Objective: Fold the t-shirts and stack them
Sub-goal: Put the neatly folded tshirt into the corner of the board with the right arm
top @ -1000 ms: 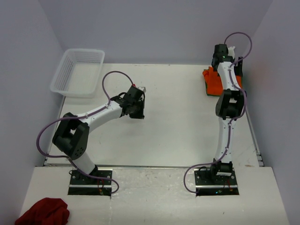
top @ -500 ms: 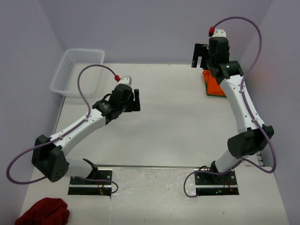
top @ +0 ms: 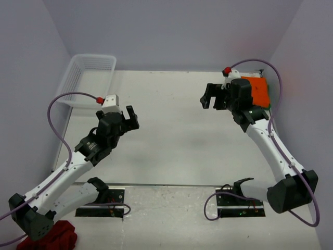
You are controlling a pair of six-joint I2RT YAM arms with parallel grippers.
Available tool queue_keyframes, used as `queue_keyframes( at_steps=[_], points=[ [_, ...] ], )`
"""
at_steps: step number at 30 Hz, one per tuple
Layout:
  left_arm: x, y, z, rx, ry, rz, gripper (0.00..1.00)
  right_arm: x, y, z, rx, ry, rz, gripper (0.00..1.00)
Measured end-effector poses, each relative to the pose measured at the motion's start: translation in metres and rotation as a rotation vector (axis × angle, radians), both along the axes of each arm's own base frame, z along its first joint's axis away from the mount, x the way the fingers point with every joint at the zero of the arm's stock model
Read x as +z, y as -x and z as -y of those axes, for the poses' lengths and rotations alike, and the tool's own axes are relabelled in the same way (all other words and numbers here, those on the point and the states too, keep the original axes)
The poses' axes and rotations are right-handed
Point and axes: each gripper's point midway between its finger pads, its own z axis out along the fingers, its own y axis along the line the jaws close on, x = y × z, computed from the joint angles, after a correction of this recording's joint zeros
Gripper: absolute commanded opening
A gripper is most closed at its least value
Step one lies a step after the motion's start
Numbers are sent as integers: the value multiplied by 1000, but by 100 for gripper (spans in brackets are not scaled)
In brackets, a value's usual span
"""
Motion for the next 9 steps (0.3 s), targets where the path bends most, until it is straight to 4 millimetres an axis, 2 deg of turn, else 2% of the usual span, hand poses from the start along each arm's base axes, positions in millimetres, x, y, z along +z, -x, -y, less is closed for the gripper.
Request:
queue_keyframes(
  at_steps=[4,9],
  points=[
    [-2,5,-16,56,-13,25,100,0,18,2,0,-49,59,99],
    [-20,8,-29,117,-43,9,100,-25,35,10,-21,-51,57,99]
  ],
)
